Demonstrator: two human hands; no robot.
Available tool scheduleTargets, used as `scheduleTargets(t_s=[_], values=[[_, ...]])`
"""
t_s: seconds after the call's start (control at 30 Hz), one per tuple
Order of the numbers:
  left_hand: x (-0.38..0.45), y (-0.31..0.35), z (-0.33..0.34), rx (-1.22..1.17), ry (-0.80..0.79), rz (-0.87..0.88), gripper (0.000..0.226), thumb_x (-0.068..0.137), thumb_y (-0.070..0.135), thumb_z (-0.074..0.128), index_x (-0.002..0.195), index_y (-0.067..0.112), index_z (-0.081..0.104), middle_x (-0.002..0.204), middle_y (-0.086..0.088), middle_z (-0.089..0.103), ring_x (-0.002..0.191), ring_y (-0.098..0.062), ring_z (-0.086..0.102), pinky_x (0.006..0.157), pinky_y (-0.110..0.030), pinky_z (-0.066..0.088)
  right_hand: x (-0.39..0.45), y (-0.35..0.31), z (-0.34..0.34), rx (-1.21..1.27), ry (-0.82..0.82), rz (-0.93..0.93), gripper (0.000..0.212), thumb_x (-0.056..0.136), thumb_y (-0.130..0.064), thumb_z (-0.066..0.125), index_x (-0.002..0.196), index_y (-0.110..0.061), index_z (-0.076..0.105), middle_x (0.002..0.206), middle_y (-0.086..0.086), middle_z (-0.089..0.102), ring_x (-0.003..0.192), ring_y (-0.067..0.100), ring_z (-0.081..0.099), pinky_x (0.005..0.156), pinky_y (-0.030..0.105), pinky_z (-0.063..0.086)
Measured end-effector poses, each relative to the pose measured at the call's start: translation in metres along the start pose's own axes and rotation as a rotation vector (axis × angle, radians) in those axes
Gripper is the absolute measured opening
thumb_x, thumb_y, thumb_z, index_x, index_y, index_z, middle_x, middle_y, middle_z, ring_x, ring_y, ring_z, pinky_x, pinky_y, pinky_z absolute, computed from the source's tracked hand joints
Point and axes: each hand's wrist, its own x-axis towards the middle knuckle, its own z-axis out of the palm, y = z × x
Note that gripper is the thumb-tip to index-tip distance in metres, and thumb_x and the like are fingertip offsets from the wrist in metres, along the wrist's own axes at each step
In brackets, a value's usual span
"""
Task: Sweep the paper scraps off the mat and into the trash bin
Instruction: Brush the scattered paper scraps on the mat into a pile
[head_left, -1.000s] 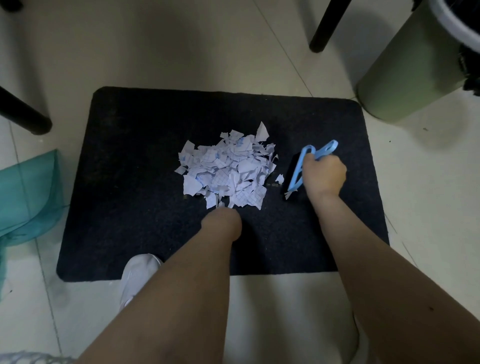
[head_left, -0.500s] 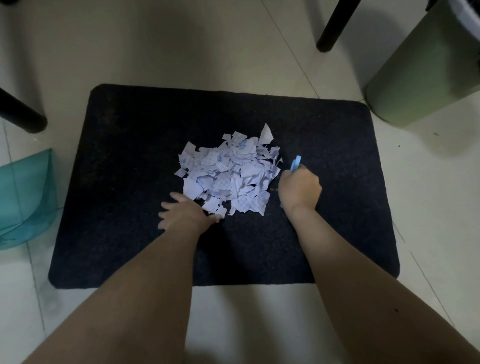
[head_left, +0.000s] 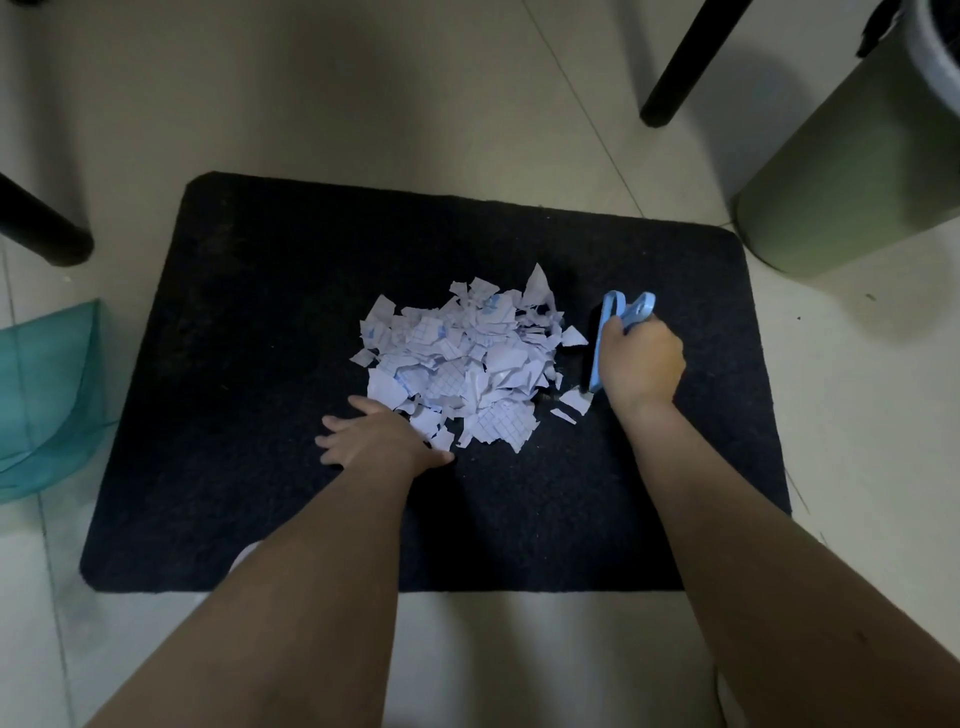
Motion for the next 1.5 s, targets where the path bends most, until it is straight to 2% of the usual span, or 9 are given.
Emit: scheduleTargets(t_s=[0.2,0.33,0.43,0.57,0.67,0.97,1.1,1.27,1.5], values=[[-0.001,0.003,-0.001,-0.003,-0.023,-0.015,0.150,0.051,0.067,0.080,0.151,0.011,-0.016,0.158,-0.025,-0.008,0.146,-0.044,0.006,0.115,-0.052,0.025,-0.014,-0.022,0.022,-0.102,-0.155,-0.149,0.025,0.097,-0.023,0.043,0.098,-0.007,0.062,0.076,0.003,0.055,0.068,0.020,0.053,0.064,0.029,0.040],[0.000,0.003,-0.004,-0.019,-0.044,-0.007,0.151,0.051,0.067,0.080,0.151,0.011,-0.018,0.158,-0.025,-0.009,0.146,-0.045,0.005,0.116,-0.052,0.023,-0.015,-0.024,0.019,-0.073,-0.190,-0.158,0.030,0.096,-0.027,0.045,0.077,-0.009,0.058,0.065,0.000,0.054,0.059,0.019,0.054,0.055,0.026,0.040],[0.001,0.002,-0.008,-0.035,-0.068,0.003,0.152,0.051,0.067,0.080,0.150,0.011,-0.020,0.158,-0.026,-0.009,0.146,-0.046,0.004,0.116,-0.053,0.022,-0.003,-0.022,0.001,-0.078,-0.086,-0.129,0.032,0.095,-0.028,0.047,0.067,-0.012,0.050,0.057,-0.003,0.048,0.051,0.016,0.049,0.053,0.025,0.035],[0.003,0.001,-0.009,-0.045,-0.081,0.011,0.152,0.051,0.067,0.080,0.150,0.009,-0.021,0.158,-0.026,-0.008,0.146,-0.046,0.003,0.116,-0.052,0.021,0.023,-0.027,-0.009,-0.087,-0.003,-0.152,0.025,0.094,-0.025,0.048,0.093,-0.006,0.064,0.079,0.008,0.062,0.077,0.029,0.061,0.065,0.029,0.040],[0.005,0.001,-0.008,-0.046,-0.080,0.009,0.153,0.049,0.068,0.080,0.150,0.009,-0.020,0.158,-0.026,-0.007,0.146,-0.045,0.002,0.116,-0.052,0.021,0.035,-0.035,0.006,-0.144,-0.048,-0.271,0.026,0.095,-0.025,0.049,0.113,-0.015,0.065,0.099,0.014,0.068,0.092,0.035,0.062,0.073,0.032,0.044],[0.015,0.002,-0.005,-0.038,-0.102,0.007,0.158,0.044,0.072,0.079,0.150,0.009,-0.021,0.159,-0.024,-0.004,0.147,-0.042,-0.002,0.117,-0.053,0.016,0.024,-0.051,0.033,-0.167,-0.305,-0.399,0.026,0.095,-0.030,0.051,0.117,-0.028,0.065,0.105,0.008,0.070,0.099,0.029,0.062,0.078,0.031,0.043],[0.017,-0.001,-0.004,-0.034,-0.095,0.029,0.158,0.044,0.071,0.080,0.149,0.008,-0.021,0.159,-0.024,-0.002,0.147,-0.042,-0.001,0.117,-0.053,0.015,0.021,-0.044,0.011,-0.069,-0.183,-0.357,0.026,0.094,-0.031,0.052,0.117,-0.031,0.064,0.101,0.003,0.071,0.095,0.023,0.064,0.074,0.027,0.041],[0.024,-0.002,-0.003,-0.031,-0.122,0.035,0.164,0.038,0.074,0.078,0.149,0.009,-0.023,0.160,-0.022,-0.002,0.147,-0.043,-0.003,0.116,-0.054,0.015,0.007,-0.010,-0.004,-0.067,0.050,-0.043,0.025,0.097,-0.026,0.048,0.111,-0.014,0.065,0.096,0.009,0.068,0.088,0.028,0.063,0.068,0.029,0.038],[0.023,-0.004,-0.006,-0.042,-0.146,0.053,0.166,0.035,0.075,0.079,0.148,0.010,-0.024,0.160,-0.021,-0.002,0.147,-0.042,-0.004,0.116,-0.055,0.016,-0.027,-0.013,0.018,-0.067,-0.103,-0.012,0.024,0.095,-0.026,0.050,0.101,-0.008,0.065,0.078,0.003,0.059,0.070,0.019,0.053,0.063,0.027,0.038]])
